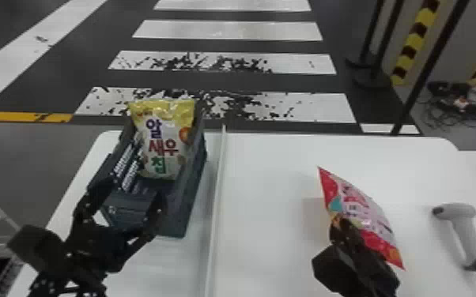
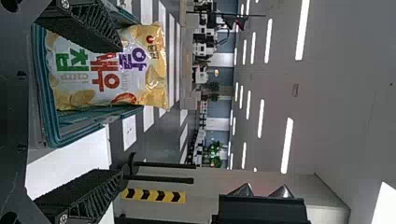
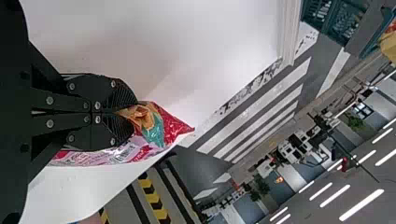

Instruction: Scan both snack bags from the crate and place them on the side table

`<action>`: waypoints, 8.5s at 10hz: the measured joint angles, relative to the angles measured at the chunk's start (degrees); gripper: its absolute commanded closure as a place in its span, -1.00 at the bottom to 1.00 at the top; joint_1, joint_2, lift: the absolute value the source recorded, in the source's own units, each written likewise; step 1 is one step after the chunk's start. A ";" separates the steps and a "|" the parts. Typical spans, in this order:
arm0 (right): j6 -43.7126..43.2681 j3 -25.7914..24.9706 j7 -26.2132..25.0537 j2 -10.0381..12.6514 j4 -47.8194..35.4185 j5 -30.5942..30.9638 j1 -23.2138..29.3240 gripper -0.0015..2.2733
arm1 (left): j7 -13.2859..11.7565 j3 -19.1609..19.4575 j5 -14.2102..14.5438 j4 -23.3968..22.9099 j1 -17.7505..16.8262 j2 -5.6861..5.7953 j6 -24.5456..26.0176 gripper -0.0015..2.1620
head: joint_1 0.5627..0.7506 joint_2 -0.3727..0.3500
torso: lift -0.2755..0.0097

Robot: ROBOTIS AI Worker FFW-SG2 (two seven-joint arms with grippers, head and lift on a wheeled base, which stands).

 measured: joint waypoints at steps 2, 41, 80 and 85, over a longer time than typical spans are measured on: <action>0.45 1.61 0.26 -0.06 -1.67 -4.45 0.78 -0.98 | 0.00 0.00 0.08 0.03 0.00 0.06 0.00 -0.93 | 0.41 0.28 | 0.26; 8.50 -21.20 35.25 1.29 15.57 -46.26 -16.77 0.99 | -0.05 -0.41 -0.16 0.96 -0.18 -0.37 -0.17 -0.93 | 0.41 0.15 | 0.26; 1.16 -43.04 30.25 -5.01 26.53 -42.37 -22.85 -0.87 | 0.18 -1.21 -0.54 3.96 -1.80 -0.73 -0.17 -0.93 | 0.41 -0.78 | 0.26; 6.76 -42.95 31.56 -6.50 29.37 -39.99 -22.75 -0.88 | 0.18 -1.65 -0.37 4.33 -1.92 -0.52 -0.17 -0.93 | 0.41 -0.87 | 0.26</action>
